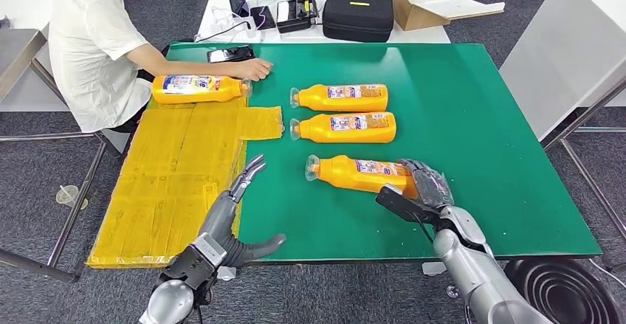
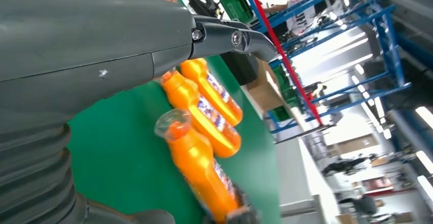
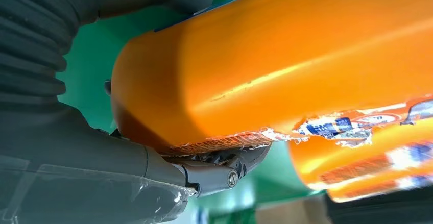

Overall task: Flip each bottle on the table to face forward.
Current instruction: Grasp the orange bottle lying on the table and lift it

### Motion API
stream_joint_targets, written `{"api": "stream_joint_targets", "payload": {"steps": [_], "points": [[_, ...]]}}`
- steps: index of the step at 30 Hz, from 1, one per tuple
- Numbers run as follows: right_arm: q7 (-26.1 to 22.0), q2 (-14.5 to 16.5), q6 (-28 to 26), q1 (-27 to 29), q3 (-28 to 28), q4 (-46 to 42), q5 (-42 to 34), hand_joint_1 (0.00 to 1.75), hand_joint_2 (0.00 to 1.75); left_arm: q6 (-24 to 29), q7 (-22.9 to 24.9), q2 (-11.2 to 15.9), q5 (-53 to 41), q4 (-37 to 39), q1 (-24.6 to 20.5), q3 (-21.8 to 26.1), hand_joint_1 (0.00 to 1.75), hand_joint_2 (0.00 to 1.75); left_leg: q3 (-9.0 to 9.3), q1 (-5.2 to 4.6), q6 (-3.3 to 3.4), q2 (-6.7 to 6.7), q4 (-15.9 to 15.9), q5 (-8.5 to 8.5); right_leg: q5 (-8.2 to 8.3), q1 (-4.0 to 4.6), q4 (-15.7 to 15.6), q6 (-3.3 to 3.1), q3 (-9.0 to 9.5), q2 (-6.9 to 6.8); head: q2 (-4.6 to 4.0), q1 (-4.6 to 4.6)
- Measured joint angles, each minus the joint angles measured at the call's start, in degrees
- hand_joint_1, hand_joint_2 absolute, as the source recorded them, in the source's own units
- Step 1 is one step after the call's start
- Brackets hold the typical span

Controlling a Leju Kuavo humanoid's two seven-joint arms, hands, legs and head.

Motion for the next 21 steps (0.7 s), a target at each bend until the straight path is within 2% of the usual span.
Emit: {"api": "stream_joint_targets", "payload": {"steps": [3,6,9,14,21], "points": [[-4.7,0.4,0.9,2.6,-1.1,-2.7,-7.2,1.75,1.75,-0.4,0.0,-0.6,6.4,0.2,0.1,0.1,0.0,1.75,-0.03,0.0,0.0,-0.02,0.0,-0.01,0.0,0.0,0.0,0.0,0.0,-0.01,0.0,-0.02],[-5.9,1.1,0.9,5.3,-1.9,-6.0,-10.5,1.75,1.75,0.3,1.4,-1.9,11.6,0.7,0.3,0.4,0.0,1.75,-0.08,0.0,0.0,-0.05,0.0,-0.01,-0.01,0.0,0.0,0.0,-0.04,-0.02,0.0,-0.02],[-7.6,2.2,0.9,8.0,-3.1,-9.5,-15.0,1.75,1.75,3.5,3.0,-3.4,16.4,1.8,0.8,0.6,0.0,1.75,-0.16,0.0,0.0,-0.06,0.0,-0.01,-0.02,0.0,0.0,0.0,-0.09,-0.02,0.0,-0.01],[-10.3,4.9,0.7,11.4,-4.9,-15.1,-22.2,1.75,1.75,6.4,2.7,-5.2,23.1,4.1,1.7,0.4,0.0,1.75,-0.21,0.0,0.0,-0.05,0.0,-0.02,-0.02,-0.01,0.0,0.0,-0.18,-0.02,0.0,-0.02],[-13.2,9.7,-0.3,13.7,-6.1,-19.4,-29.2,1.71,1.75,6.3,1.9,-5.5,29.7,4.6,3.0,-0.8,0.0,1.75,-0.24,0.01,-0.01,-0.02,0.0,-0.02,-0.03,0.0,0.0,-0.01,-0.23,-0.01,0.0,-0.02]]}}
